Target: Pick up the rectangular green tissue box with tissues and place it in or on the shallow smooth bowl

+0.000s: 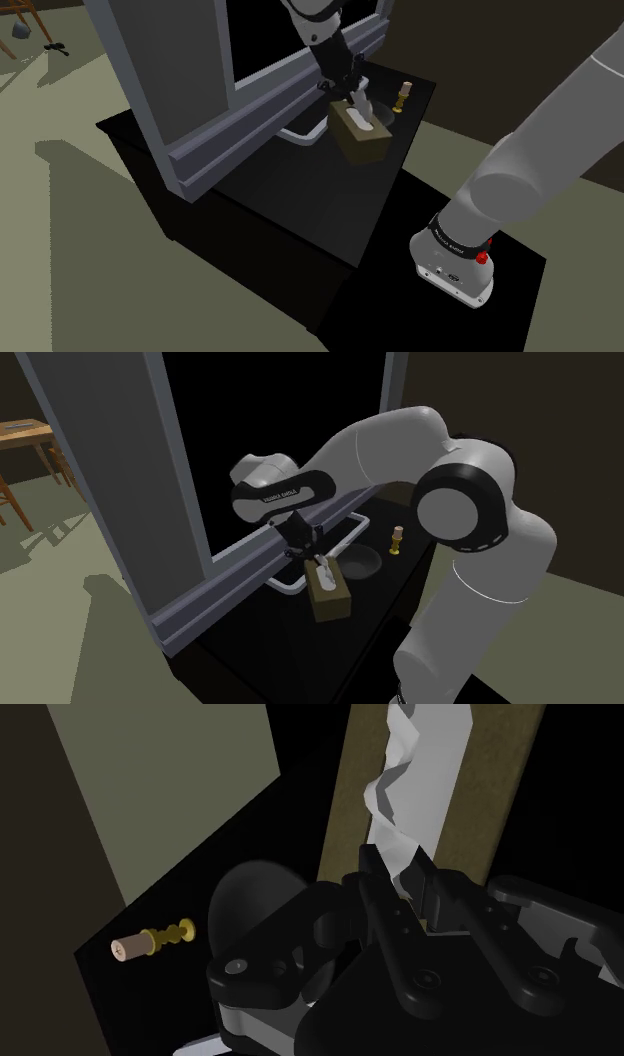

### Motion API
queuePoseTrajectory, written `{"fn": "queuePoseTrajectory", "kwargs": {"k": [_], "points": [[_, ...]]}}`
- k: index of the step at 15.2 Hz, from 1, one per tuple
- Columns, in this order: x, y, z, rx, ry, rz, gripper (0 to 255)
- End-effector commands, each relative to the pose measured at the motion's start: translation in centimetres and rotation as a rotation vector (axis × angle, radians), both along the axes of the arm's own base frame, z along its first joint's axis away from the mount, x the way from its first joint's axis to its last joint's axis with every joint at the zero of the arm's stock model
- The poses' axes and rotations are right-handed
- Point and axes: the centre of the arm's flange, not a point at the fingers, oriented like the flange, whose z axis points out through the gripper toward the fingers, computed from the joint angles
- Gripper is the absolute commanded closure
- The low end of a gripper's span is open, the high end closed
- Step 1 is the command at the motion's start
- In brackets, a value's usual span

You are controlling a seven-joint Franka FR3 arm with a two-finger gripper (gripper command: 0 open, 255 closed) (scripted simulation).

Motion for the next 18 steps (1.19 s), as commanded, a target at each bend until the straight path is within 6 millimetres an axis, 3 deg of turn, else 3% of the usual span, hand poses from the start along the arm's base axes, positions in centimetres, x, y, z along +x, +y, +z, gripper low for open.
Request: {"fn": "queuePoseTrajectory", "kwargs": {"k": [1,7,18], "points": [[0.1,0.0,1.1,0.0,0.0,0.0,255],[0.1,0.0,4.1,0.0,0.0,0.0,255],[5.1,-13.3,6.9,0.0,0.0,0.0,255]]}}
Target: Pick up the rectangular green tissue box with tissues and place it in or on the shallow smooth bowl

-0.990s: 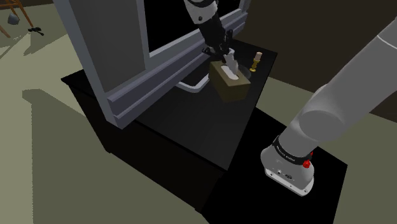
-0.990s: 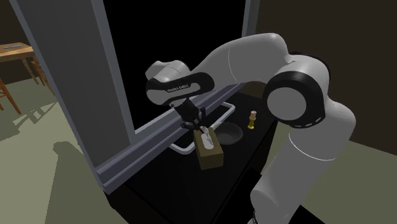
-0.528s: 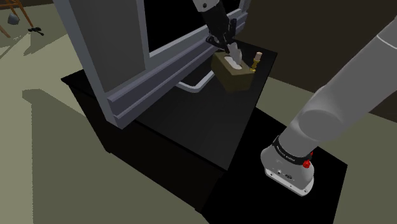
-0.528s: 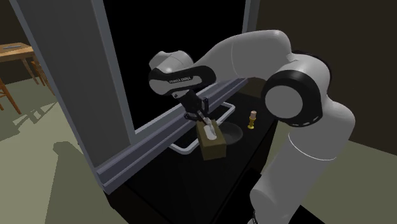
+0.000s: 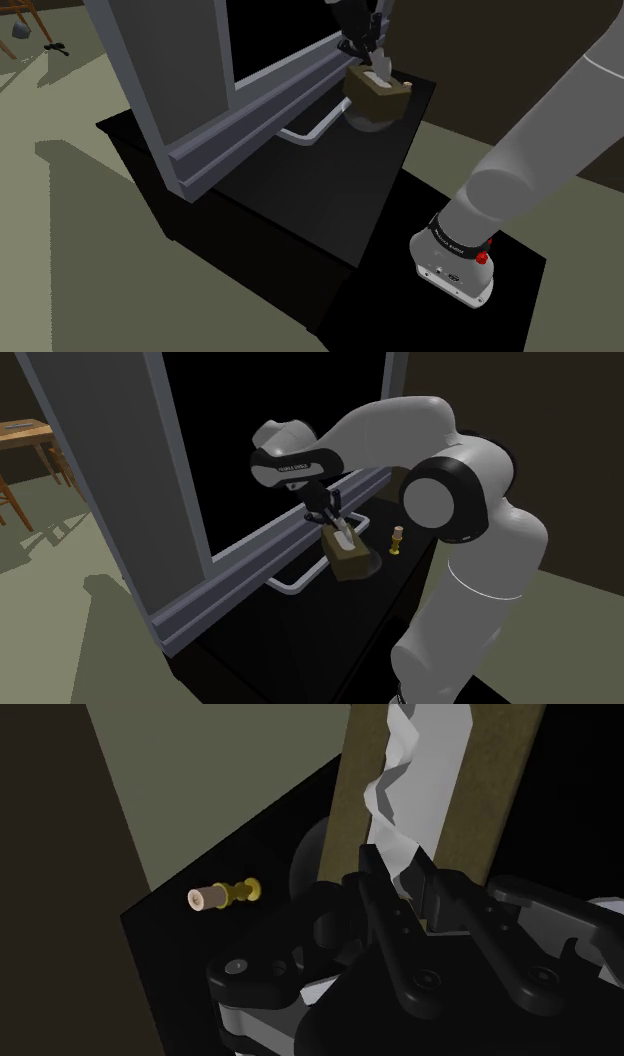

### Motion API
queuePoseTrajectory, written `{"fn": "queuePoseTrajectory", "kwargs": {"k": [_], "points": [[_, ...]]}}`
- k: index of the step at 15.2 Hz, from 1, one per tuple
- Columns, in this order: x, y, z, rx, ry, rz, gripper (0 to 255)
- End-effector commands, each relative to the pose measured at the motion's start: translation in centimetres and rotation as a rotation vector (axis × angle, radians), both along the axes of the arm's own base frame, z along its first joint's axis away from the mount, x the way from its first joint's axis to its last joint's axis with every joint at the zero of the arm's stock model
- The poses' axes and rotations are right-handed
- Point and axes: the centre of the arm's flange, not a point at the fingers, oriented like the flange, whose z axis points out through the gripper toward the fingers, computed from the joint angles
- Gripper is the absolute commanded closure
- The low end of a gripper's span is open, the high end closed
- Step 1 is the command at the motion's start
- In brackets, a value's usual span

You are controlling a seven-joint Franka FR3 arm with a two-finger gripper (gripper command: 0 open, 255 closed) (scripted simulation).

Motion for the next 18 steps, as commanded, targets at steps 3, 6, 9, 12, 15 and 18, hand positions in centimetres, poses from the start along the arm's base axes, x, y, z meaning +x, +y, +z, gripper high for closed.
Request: {"fn": "queuePoseTrajectory", "kwargs": {"k": [3,6,9,12,15,18], "points": [[2.9,-7.6,1.2,0.012,-0.024,-0.046,255],[-0.5,-0.8,1.1,-0.033,0.092,0.075,255],[-1.4,-1.3,2.7,-0.04,0.079,-0.102,0],[-2.7,-1.6,4.9,-0.049,0.062,-0.342,0],[-3.7,-2.1,3.8,-0.049,0.062,-0.342,0],[-4.6,-2.6,2.6,-0.049,0.062,-0.342,0]]}}
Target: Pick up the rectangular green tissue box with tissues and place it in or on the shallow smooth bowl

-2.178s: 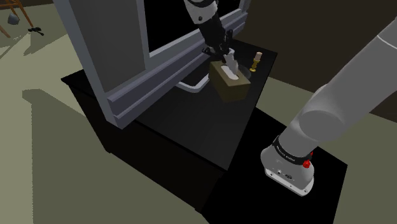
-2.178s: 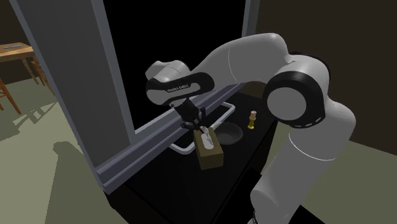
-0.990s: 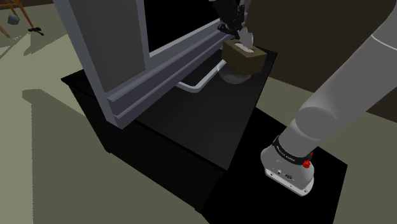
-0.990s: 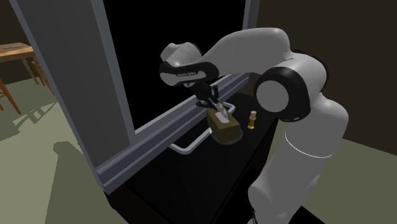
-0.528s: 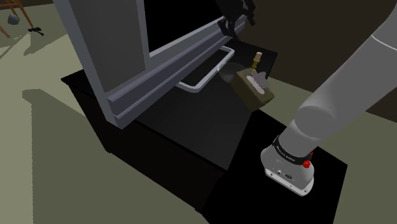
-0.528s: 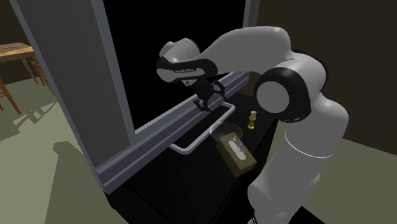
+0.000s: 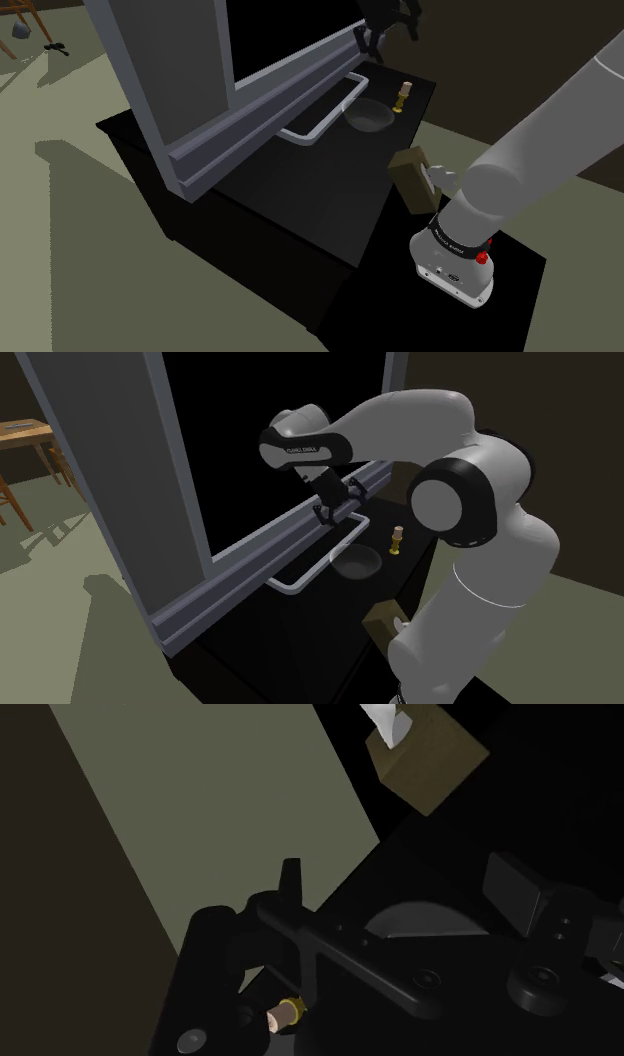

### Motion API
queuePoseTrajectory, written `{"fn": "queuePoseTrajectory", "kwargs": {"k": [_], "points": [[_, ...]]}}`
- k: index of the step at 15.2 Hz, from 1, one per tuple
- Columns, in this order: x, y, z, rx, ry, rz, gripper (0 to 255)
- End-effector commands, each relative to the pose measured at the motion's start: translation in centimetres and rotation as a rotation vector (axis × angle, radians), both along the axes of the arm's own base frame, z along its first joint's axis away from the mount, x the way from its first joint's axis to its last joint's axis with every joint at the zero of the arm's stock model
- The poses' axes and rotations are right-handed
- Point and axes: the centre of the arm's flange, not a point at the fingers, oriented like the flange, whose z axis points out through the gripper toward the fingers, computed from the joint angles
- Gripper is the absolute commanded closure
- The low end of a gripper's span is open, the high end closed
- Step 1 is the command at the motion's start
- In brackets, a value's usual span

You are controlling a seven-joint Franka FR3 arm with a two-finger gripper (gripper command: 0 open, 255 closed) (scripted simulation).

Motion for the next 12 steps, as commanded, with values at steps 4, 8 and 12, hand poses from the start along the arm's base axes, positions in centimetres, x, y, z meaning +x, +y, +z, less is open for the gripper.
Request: {"fn": "queuePoseTrajectory", "kwargs": {"k": [4,8,12], "points": [[-0.79,-0.52,-0.95,0.0,-0.001,-0.001,0],[-0.79,-0.52,-0.95,0.0,-0.001,-0.001,0],[-0.78,-0.51,-0.95,0.0,-0.001,-0.001,255]]}}
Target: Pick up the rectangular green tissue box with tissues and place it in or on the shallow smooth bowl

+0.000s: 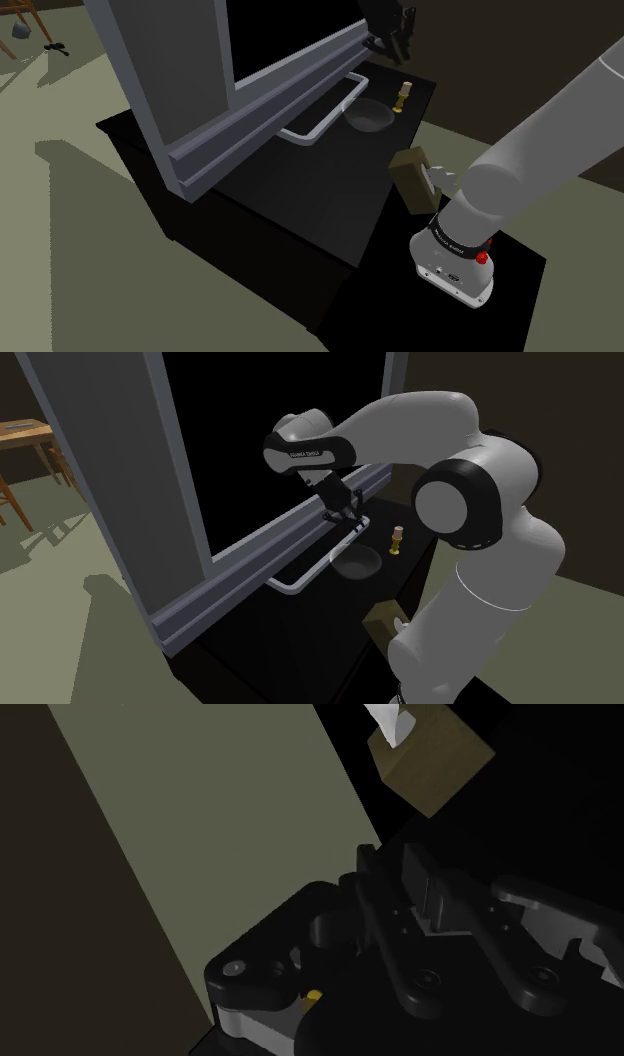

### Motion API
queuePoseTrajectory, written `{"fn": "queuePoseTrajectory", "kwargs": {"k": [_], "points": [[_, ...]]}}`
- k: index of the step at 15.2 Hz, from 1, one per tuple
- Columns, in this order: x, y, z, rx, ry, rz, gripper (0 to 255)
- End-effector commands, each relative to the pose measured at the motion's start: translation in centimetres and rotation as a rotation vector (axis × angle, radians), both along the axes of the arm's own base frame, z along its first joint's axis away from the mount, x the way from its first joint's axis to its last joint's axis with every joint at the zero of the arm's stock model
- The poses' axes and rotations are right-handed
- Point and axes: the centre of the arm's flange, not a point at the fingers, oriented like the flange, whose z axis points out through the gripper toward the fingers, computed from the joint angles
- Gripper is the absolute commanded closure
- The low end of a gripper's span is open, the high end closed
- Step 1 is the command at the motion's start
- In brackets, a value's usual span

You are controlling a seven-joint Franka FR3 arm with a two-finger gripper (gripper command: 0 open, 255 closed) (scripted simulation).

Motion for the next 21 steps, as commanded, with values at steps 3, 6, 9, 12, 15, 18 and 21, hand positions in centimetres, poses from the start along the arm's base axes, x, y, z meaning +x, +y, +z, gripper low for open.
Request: {"fn": "queuePoseTrajectory", "kwargs": {"k": [3,6,9,12,15,18,21], "points": [[0.0,0.0,0.0,0.0,0.0,0.0,255],[0.0,0.0,0.0,0.0,0.0,0.0,255],[-0.9,-0.5,-0.8,0.018,-0.001,-0.007,0],[-3.6,-2.0,-3.3,0.072,-0.002,-0.028,0],[-6.3,-3.3,-5.9,0.126,-0.004,-0.05,0],[-9.1,-4.4,-8.6,0.181,-0.006,-0.071,0],[-11.8,-5.3,-11.3,0.235,-0.008,-0.092,0]]}}
